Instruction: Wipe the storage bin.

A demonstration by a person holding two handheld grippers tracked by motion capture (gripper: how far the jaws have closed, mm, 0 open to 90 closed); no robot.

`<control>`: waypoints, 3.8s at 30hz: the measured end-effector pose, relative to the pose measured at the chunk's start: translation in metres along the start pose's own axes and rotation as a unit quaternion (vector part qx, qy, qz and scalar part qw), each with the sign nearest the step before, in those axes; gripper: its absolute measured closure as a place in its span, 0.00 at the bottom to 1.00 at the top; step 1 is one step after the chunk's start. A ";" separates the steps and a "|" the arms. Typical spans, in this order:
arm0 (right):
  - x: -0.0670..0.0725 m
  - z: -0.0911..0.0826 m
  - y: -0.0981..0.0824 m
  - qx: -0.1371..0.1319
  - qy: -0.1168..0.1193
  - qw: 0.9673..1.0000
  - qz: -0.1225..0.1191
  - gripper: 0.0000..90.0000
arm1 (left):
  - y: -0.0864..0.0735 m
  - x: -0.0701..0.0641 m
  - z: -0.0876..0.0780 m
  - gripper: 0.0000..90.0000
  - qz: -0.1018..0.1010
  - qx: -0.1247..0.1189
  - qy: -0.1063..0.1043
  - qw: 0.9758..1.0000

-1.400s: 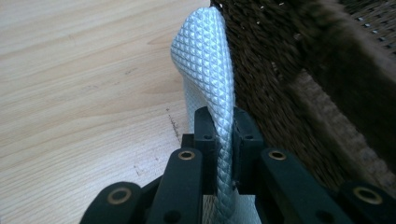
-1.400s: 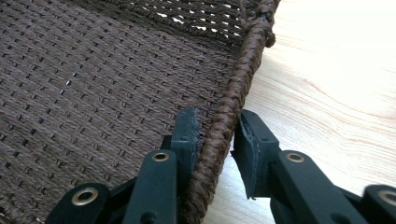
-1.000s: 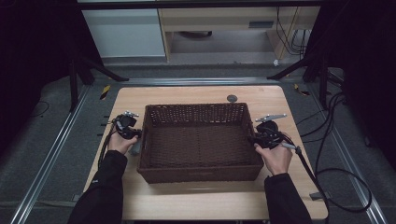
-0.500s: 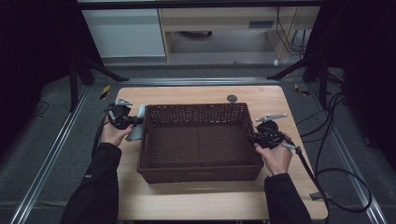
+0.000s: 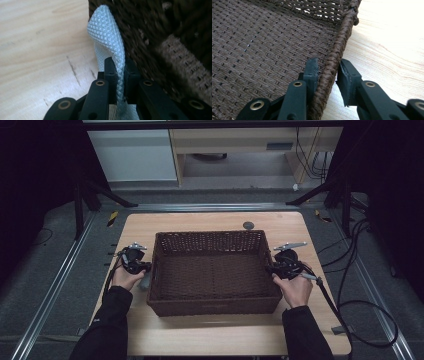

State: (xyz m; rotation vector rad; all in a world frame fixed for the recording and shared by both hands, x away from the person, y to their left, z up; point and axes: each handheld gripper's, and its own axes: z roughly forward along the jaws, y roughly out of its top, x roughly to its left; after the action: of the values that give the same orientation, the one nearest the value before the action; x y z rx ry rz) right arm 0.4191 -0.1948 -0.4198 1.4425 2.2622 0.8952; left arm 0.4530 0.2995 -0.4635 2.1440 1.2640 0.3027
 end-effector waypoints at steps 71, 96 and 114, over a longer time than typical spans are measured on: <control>0.000 -0.013 0.011 -0.025 -0.011 1.000 0.007 0.64 | 0.013 -0.027 -0.060 0.92 0.052 -0.028 -0.012 0.998; -0.001 -0.003 -0.003 0.014 0.002 1.000 0.020 0.79 | -0.005 -0.027 -0.058 0.92 0.044 -0.023 -0.027 0.998; 0.000 -0.003 0.001 0.008 -0.013 1.000 0.004 0.75 | -0.026 -0.036 -0.033 0.92 0.050 0.019 -0.044 0.998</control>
State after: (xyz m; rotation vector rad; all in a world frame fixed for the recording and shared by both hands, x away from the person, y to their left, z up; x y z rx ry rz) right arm 0.4184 -0.1954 -0.4170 1.4615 2.2509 0.8576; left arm 0.3997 0.2908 -0.4499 2.2321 1.1255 0.2250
